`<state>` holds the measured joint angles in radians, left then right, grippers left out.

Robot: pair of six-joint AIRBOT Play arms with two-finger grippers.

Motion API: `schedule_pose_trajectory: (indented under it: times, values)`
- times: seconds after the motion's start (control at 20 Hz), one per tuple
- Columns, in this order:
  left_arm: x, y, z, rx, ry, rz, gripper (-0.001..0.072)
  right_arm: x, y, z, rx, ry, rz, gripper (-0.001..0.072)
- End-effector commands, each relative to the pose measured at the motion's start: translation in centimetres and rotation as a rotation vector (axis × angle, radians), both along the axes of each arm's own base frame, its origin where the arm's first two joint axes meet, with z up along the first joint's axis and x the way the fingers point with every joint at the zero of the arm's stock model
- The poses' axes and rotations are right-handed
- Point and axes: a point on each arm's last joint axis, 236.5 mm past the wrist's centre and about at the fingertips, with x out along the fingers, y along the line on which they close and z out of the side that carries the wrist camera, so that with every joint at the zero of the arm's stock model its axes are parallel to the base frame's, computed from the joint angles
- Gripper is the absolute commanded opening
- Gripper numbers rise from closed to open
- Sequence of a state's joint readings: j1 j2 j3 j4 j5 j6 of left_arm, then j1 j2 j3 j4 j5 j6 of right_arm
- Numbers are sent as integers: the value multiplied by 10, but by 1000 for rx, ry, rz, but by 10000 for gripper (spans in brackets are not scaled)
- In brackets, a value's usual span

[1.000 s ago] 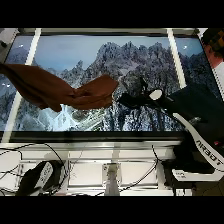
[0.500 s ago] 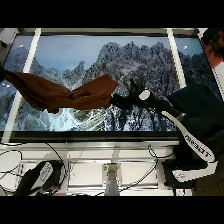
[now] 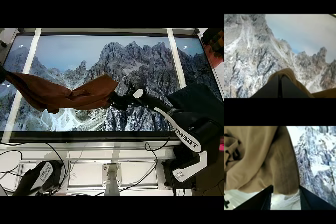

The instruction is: Fold the clothes and pants, and hang the long-sleeved shirts on hangers.

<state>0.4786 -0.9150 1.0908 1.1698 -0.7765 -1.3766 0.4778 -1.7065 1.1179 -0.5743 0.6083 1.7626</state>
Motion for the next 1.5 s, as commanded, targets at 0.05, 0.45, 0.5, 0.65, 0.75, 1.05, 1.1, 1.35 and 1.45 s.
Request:
schedule_pose_trajectory:
  times: [0.05, 0.45, 0.5, 0.65, 0.75, 1.05, 1.1, 1.35, 1.45]
  values:
    - [0, 0, 0, 0, 1, 1, 18, -4, 9, -8, 13, 45, -22, 326]
    - [0, 1, -1, 0, 1, 1, 18, 33, 14, 12, 20, -77, -69, 16]
    - [0, 1, 0, 1, -1, 3, 17, 41, 14, 23, 15, -122, -52, 16]
    - [6, 10, 13, 27, -61, 30, 18, 78, -11, 75, -58, -327, 15, 16]
    - [12, 20, 31, 59, -138, 64, 18, 105, -53, 125, -146, -474, 25, 16]
    - [11, 44, 51, -88, -264, 220, 17, 107, -209, 247, -506, -760, 52, 15]
    - [10, 43, 48, -93, -253, 216, 18, 97, -222, 257, -565, -788, 107, 15]
    - [3, 25, 19, -148, -122, 171, 17, 44, -241, 287, -693, -845, 323, 15]
    - [0, 10, 13, -209, -89, 142, 18, 29, -241, 302, -705, -875, 348, 16]
